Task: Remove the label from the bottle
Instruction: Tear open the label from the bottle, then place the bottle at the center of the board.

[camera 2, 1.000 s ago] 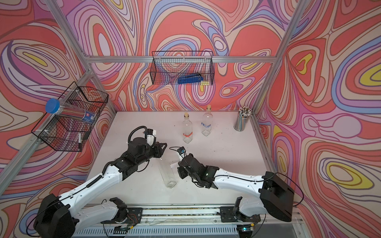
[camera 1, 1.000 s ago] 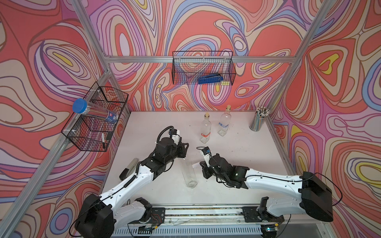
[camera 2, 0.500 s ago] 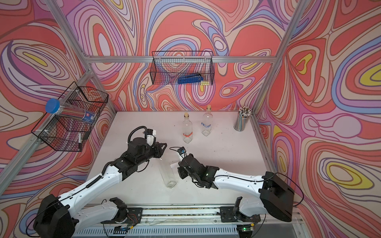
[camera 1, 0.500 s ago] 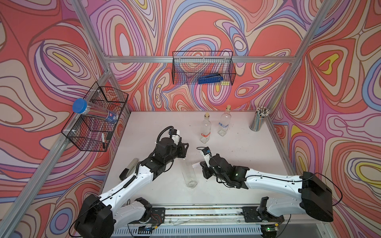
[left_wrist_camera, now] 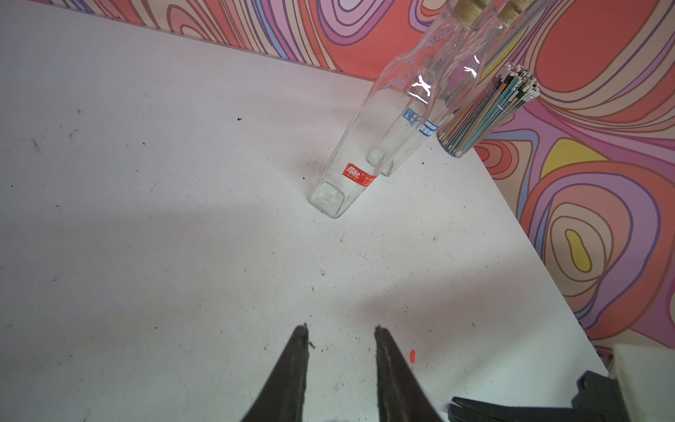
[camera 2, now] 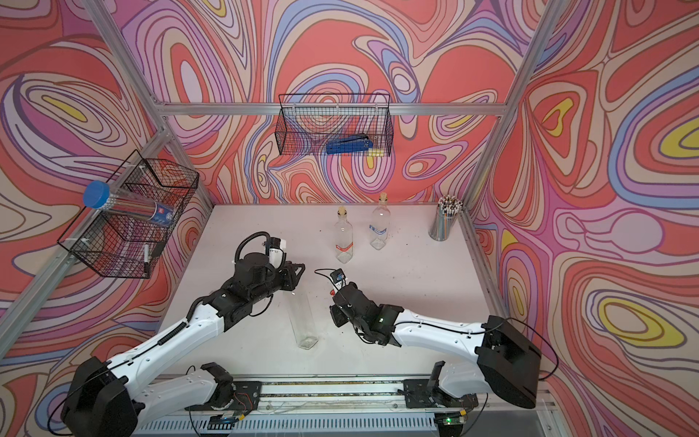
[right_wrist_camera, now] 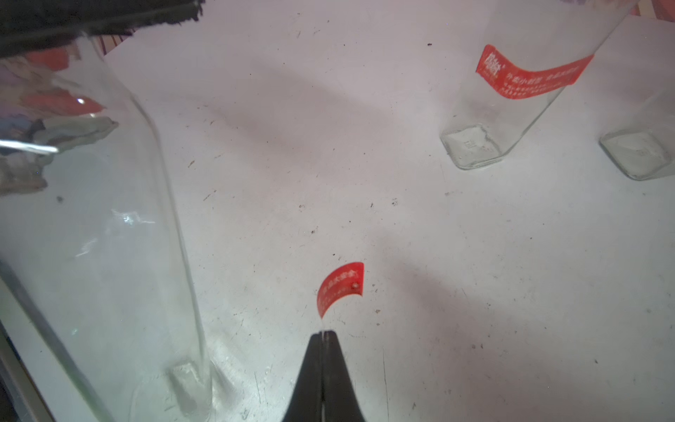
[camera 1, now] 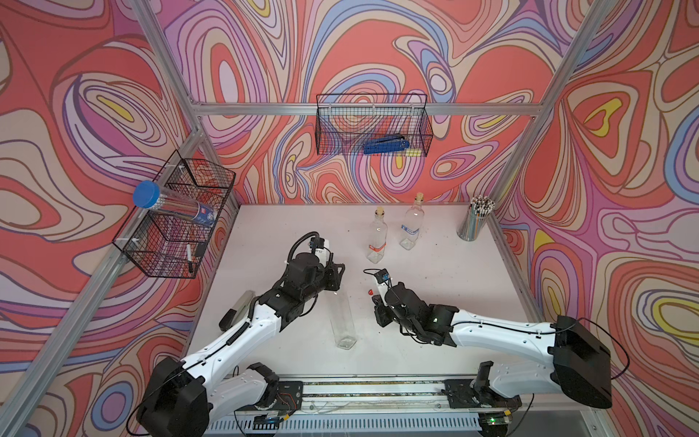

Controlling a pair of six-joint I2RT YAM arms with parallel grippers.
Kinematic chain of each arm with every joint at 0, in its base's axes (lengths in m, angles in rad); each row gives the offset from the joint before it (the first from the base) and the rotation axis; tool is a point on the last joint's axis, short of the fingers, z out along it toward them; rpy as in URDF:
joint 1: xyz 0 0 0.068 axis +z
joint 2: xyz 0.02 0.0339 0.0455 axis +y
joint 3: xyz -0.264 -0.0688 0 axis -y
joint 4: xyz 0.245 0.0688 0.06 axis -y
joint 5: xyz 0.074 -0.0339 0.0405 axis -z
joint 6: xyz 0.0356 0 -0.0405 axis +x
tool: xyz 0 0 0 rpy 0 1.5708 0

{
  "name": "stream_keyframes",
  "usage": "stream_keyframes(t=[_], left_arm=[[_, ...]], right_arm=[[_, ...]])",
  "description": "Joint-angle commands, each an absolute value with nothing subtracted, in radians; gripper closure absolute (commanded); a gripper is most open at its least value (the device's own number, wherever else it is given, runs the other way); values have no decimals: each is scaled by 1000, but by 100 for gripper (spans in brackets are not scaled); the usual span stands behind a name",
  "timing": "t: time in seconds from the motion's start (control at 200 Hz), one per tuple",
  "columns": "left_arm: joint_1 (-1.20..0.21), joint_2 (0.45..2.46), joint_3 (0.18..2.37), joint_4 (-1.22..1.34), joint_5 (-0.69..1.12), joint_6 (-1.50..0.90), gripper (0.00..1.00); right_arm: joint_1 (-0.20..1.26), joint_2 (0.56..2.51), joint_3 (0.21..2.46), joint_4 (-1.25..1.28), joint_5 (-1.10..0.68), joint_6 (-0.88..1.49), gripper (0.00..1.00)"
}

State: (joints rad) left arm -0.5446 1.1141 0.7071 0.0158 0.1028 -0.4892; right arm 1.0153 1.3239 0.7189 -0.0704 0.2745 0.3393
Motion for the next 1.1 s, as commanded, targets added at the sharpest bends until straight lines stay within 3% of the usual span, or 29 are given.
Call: stream_keyframes(t=[0.0,0.431,1.097], left_arm=[[-545,1097,700,-12,81,-454,100],[-546,1080,731,-24,56,-448,100],[-518,1191,988,-52,-135,-237,100]], right_arm=[[1013,1304,709,-80,293,350,100],[995,1331,730,-77,237,357,100],[922,1398,752,-33,90,362,100]])
